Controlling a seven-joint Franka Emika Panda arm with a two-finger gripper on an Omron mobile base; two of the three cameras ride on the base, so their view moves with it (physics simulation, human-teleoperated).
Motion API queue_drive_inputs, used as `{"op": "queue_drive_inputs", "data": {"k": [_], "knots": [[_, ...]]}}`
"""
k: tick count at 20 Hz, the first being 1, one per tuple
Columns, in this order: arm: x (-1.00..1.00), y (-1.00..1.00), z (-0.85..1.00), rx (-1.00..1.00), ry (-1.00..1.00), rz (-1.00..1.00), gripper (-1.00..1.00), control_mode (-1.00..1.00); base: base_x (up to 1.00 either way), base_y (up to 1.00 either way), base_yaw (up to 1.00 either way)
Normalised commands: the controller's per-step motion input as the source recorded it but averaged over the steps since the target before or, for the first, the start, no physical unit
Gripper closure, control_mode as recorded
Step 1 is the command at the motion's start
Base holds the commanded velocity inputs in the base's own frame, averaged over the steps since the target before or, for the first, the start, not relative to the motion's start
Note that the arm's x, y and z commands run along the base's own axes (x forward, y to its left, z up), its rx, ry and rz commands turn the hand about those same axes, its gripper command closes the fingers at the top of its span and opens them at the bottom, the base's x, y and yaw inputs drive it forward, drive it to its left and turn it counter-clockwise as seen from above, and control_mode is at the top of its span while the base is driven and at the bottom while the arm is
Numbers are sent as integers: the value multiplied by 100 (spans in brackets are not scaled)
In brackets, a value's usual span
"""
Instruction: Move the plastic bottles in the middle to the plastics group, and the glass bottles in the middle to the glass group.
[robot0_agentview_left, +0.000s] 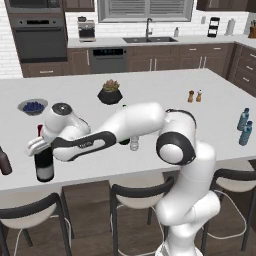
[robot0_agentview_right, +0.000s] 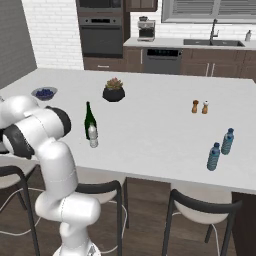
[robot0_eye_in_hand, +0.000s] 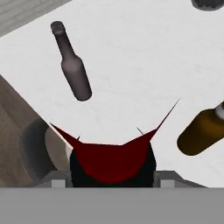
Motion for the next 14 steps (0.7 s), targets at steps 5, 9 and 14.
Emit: {"op": "queue_drive_inputs", "data": {"k": [5, 9, 14], "knots": [[4, 14, 0, 0, -2, 0, 100, -100, 0, 0, 0], [14, 0, 0, 0, -2, -2, 100, -100, 0, 0, 0], [36, 3, 0, 0, -2, -4, 100, -100, 0, 0, 0]]}}
